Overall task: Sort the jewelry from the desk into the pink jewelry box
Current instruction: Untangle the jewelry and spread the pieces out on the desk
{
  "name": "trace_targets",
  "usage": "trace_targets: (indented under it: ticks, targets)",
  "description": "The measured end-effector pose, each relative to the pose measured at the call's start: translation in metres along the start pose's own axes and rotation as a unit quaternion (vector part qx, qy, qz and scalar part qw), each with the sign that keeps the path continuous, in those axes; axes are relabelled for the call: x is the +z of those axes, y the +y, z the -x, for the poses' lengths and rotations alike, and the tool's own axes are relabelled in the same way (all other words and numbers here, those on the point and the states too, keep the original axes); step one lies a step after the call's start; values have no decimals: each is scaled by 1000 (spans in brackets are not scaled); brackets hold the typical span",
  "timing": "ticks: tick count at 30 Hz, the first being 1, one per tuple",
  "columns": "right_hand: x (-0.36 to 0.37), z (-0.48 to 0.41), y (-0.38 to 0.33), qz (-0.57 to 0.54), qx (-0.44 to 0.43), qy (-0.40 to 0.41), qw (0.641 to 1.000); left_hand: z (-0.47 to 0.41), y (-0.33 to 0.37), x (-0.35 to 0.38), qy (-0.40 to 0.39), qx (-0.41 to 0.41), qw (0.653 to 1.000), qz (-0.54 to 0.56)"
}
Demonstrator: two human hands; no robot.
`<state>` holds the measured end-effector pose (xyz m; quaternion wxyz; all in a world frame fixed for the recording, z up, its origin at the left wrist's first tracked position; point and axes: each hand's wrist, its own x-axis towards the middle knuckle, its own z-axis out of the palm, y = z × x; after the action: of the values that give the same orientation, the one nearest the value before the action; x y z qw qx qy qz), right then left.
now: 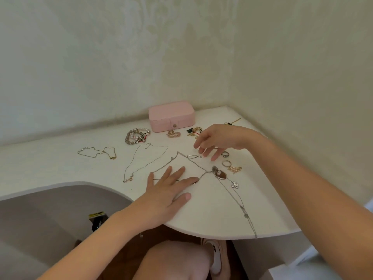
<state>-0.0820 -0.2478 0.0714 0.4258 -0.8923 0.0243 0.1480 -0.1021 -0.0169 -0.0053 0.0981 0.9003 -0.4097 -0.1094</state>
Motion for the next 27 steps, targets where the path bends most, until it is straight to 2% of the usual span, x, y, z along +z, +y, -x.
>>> trace_targets:
  ticks: [5, 8, 11, 14, 17, 20, 27]
  targets:
    - [2, 38, 6, 162, 14, 45, 986, 10, -7, -6, 7, 1, 998, 59]
    - [16, 64, 15, 246, 49, 52, 967, 9, -5, -14, 58, -10, 994, 90]
    - [29, 80, 23, 228, 72, 89, 967, -2, 9, -16, 120, 2, 989, 84]
    - [35, 87, 28, 192, 88, 118, 970, -19, 26, -10, 74, 35, 989, 121]
    - [35, 95, 29, 178, 98, 117, 972, -32, 32, 2, 24, 75, 996, 46]
    - [35, 100, 32, 165, 100, 120, 974, -34, 26, 7, 21, 64, 998, -13]
    - [32, 95, 31, 164, 140, 91, 972, -23, 17, 6, 17, 25, 998, -48]
